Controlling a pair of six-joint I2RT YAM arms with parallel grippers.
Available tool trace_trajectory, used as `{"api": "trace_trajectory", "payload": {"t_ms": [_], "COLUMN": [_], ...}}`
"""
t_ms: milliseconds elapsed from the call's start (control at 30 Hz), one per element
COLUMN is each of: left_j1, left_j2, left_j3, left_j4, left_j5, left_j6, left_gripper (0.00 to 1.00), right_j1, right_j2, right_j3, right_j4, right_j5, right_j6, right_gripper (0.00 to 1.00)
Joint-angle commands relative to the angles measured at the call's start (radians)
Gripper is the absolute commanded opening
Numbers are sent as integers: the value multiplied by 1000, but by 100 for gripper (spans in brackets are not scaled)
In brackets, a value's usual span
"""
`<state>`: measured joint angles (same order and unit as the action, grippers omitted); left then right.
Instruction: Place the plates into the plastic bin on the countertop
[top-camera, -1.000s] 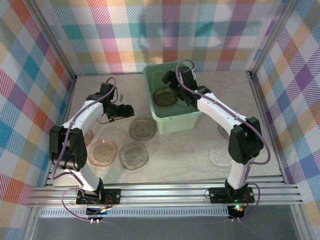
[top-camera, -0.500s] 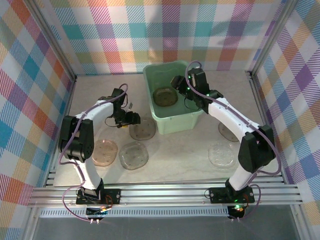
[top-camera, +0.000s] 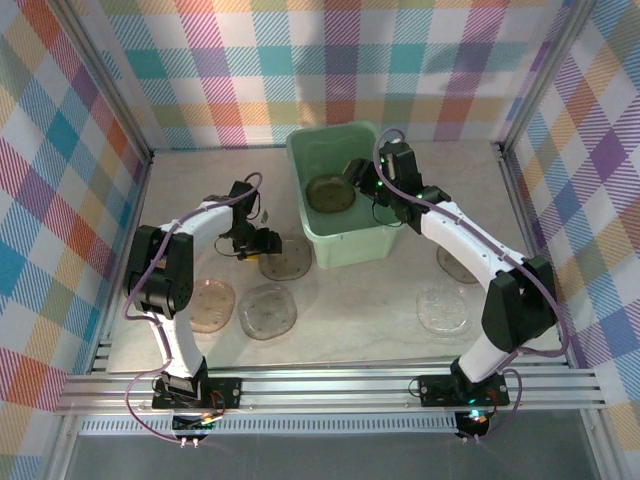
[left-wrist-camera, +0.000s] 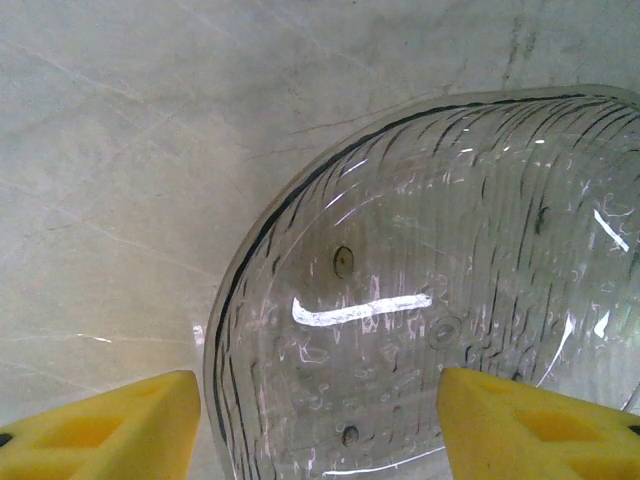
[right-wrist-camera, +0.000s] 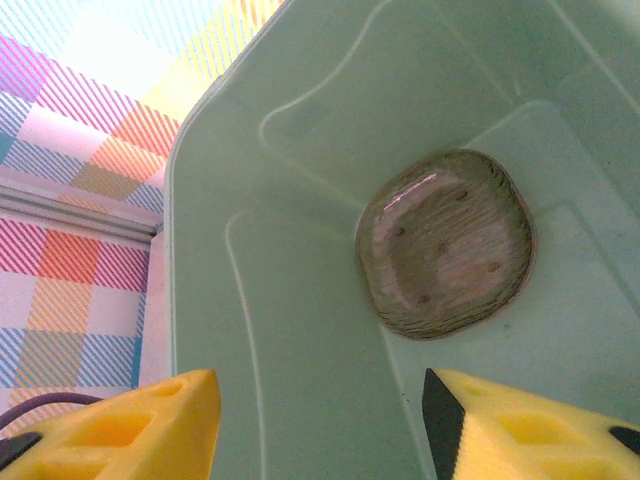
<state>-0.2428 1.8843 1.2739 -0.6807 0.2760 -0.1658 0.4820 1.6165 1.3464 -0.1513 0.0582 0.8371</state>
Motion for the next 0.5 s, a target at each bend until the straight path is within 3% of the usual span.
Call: {"api": "trace_trajectory", "payload": {"t_ms": [0,467], "left_j1": [-10,-10], "left_j2": [16,53], "left_j3": [-5,1], "left_j4": [-16,-26], "left_j5": [14,2], "left_j6": [12,32], "left_gripper": [62,35], "right_j1": [-8,-8], "right_j2": [-27,-18], "right_j3": [-13,-15], "right_j4": [18,17], "right_j5": [-18,-27], "right_j6": [12,28], "right_gripper": [54,54]}}
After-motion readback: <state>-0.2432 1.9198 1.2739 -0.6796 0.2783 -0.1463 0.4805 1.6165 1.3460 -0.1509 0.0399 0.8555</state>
